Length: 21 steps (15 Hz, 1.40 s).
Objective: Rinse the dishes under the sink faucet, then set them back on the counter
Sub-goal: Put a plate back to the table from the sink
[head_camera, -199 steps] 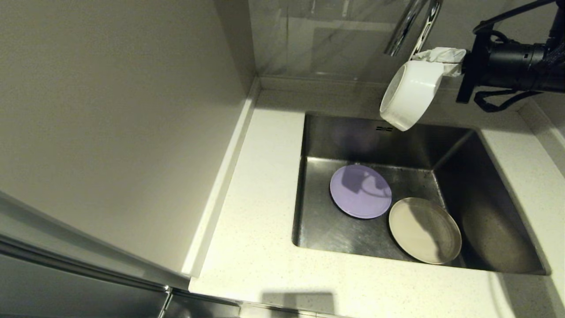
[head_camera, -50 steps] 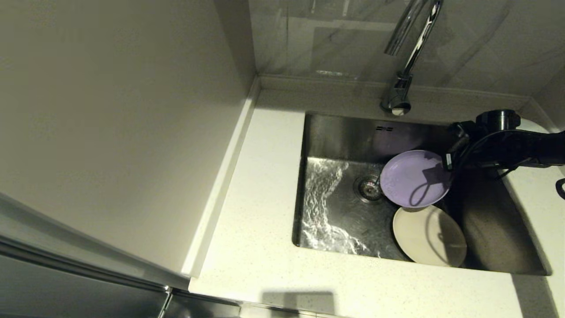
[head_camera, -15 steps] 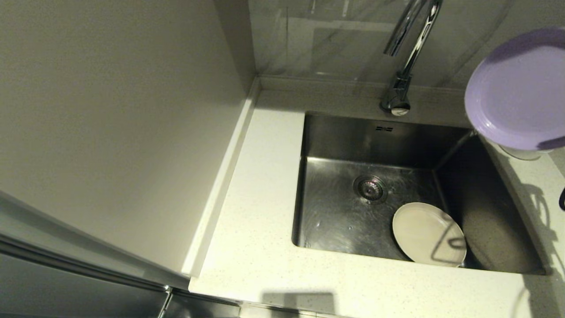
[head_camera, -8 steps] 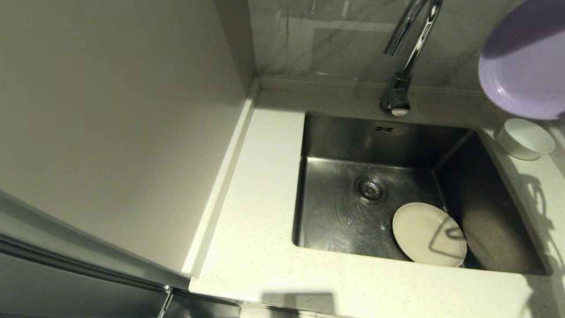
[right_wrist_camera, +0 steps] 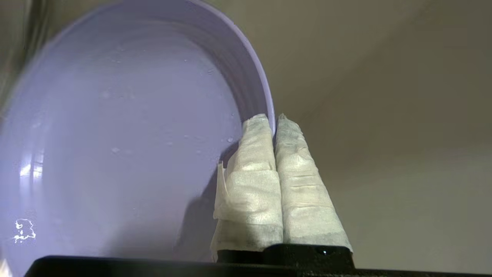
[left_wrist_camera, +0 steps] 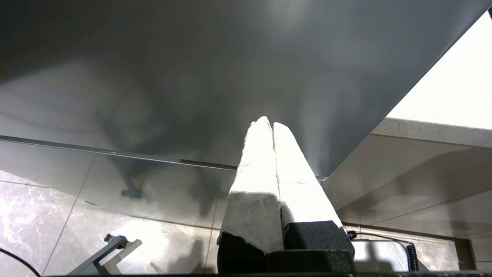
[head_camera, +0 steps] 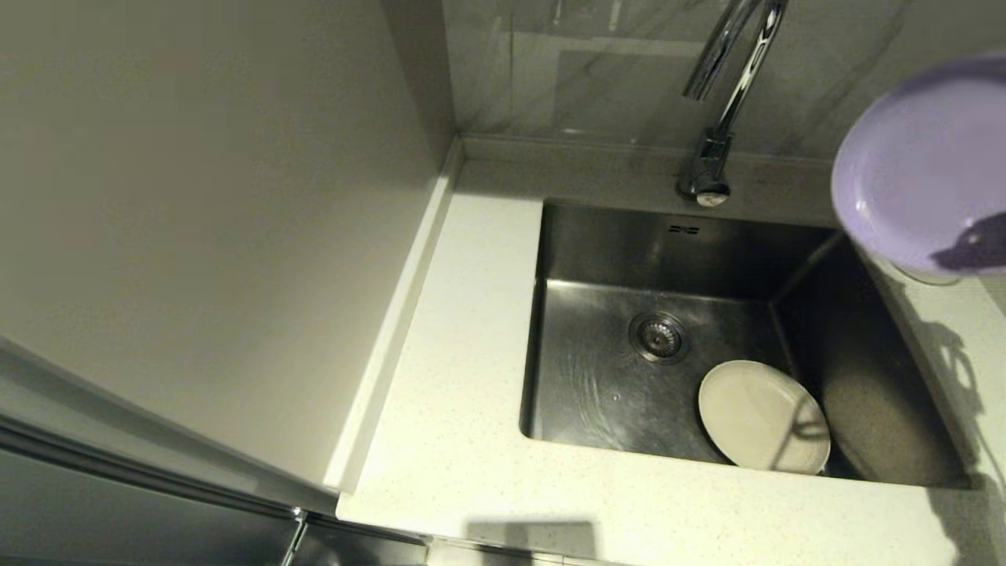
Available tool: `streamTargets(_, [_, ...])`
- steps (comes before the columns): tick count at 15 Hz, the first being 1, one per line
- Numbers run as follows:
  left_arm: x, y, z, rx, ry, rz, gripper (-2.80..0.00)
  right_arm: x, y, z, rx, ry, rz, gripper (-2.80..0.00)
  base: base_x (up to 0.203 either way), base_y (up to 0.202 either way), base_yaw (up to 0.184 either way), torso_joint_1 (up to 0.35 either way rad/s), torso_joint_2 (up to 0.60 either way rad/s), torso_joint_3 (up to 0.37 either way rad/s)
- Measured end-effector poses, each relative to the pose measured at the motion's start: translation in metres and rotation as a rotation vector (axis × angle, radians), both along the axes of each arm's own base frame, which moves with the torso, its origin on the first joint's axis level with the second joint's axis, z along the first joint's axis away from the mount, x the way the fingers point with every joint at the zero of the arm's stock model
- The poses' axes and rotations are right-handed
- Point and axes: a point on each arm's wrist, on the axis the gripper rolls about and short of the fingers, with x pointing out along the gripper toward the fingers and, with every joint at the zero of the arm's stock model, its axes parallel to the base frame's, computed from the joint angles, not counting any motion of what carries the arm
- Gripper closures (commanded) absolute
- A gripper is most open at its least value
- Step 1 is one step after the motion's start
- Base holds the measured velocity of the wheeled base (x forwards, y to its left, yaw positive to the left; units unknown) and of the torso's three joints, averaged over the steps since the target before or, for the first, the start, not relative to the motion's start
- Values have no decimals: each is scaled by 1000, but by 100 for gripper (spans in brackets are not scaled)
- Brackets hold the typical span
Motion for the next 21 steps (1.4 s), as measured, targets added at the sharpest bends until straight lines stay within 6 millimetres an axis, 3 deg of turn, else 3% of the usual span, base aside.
streamTargets(2, [0, 0, 0, 0, 0, 0, 0, -11, 5, -54, 28, 178, 24, 0, 0, 0, 0, 0, 0, 0])
streamTargets(4, [0, 0, 0, 0, 0, 0, 0, -22, 10, -78, 44, 278, 59, 0, 0, 0, 0, 0, 0, 0])
streamTargets(8, [0, 0, 0, 0, 0, 0, 0, -35, 4, -64, 110, 428, -20, 0, 0, 0, 0, 0, 0, 0])
streamTargets(12, [0, 0, 0, 0, 0, 0, 0, -48, -13, -75, 219, 628, -222, 0, 0, 0, 0, 0, 0, 0])
streamTargets(21, [0, 0, 0, 0, 0, 0, 0, -38, -53, -87, 311, 723, -419, 0, 0, 0, 0, 0, 0, 0])
